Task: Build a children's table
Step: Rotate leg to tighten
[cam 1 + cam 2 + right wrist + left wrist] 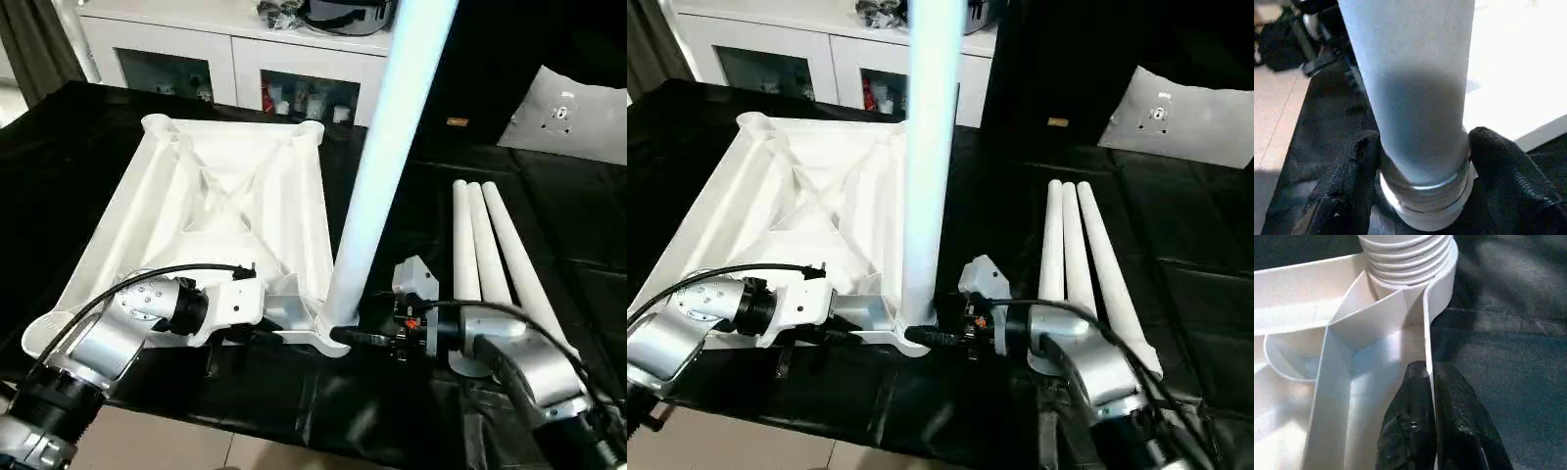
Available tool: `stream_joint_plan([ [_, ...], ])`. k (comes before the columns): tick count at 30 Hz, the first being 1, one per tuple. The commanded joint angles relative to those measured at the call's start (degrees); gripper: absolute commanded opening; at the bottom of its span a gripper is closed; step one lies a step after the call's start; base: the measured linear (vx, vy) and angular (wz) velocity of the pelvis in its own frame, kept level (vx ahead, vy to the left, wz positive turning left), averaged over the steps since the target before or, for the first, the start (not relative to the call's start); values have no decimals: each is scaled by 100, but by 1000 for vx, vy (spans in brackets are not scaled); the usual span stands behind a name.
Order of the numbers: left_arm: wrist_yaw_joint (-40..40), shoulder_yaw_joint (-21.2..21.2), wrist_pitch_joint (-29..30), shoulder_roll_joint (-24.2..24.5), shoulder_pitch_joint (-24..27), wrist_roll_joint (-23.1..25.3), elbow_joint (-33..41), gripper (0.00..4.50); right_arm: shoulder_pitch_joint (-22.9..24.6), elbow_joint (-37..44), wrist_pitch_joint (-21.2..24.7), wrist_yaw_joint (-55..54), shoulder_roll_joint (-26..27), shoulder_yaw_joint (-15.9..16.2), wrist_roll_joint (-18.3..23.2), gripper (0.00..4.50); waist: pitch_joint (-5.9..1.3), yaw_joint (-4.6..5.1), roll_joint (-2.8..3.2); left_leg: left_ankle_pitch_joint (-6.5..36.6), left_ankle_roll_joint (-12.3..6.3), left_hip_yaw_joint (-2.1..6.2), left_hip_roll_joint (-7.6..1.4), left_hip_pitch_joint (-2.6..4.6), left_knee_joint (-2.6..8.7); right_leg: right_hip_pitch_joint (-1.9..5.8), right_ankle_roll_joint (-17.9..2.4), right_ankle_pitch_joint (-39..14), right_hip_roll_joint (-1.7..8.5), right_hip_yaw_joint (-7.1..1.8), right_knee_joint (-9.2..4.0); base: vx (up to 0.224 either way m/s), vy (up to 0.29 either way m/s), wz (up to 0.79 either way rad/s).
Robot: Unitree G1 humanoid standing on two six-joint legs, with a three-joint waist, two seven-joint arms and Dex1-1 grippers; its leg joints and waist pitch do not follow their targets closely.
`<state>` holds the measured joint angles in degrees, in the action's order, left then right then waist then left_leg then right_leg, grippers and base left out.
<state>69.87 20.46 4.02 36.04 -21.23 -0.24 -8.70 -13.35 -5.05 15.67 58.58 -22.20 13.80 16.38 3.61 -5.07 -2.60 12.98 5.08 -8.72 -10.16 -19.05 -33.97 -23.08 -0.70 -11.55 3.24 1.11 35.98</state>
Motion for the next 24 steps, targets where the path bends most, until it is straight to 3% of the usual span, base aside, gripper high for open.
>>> stream_joint_plan([
  [1,-234,-18,167,-175,18,-59,336,0,167,-71,158,-157,68,193,-66,264,-280,13,90,834,-49,10,-226,-49,434,299,-1273,-865,382,-221,-418,0,0,0],
  [6,-764,-238,863,-454,224,-224,794,0,353,-207,73,-869,380,102,-322,264,-259,29,88,1061,11,18,-233,-47,457,269,-1138,-1356,390,-233,-466,0,0,0],
  [7,-1024,-346,1209,-622,300,-312,1030,0,364,-281,33,-1268,543,80,-524,264,-262,68,80,1027,74,26,-230,-66,466,274,-1097,-1406,387,-231,-460,0,0,0],
  [10,-1195,-378,1437,-725,354,-302,1220,0,344,-355,73,-1596,703,48,-638,263,-261,140,68,1028,60,35,-207,-85,463,278,-1027,-1559,383,-231,-490,0,0,0],
  [11,-1496,-432,1778,-942,420,-289,1461,0,285,-510,121,-2059,962,-39,-700,263,-272,158,58,1008,13,31,-199,-85,451,277,-996,-1550,371,-235,-496,0,0,0],
  [12,-1576,-442,1873,-1000,438,-282,1529,0,268,-556,142,-2179,1035,-71,-703,263,-278,191,36,969,11,25,-214,-89,449,271,-1036,-1469,378,-242,-476,0,0,0],
  [13,-1797,-463,2080,-1146,465,-217,1666,0,216,-672,190,-2472,1212,-171,-696,263,-264,202,63,943,21,25,-209,-91,451,254,-1070,-1455,368,-237,-485,0,0,0],
  [19,-3036,-380,3176,-2105,474,236,2276,0,-356,-1490,291,-3887,2156,-826,-534,263,-306,304,31,647,-26,28,-202,-120,427,289,-1139,-1060,369,-230,-452,0,0,0],
  [24,-3557,-265,3194,-2480,322,449,2195,0,-633,-1868,201,-4353,2391,-972,-610,253,-348,249,18,279,-188,6,-176,-123,388,317,-1159,-367,347,-220,-405,0,0,0],
])
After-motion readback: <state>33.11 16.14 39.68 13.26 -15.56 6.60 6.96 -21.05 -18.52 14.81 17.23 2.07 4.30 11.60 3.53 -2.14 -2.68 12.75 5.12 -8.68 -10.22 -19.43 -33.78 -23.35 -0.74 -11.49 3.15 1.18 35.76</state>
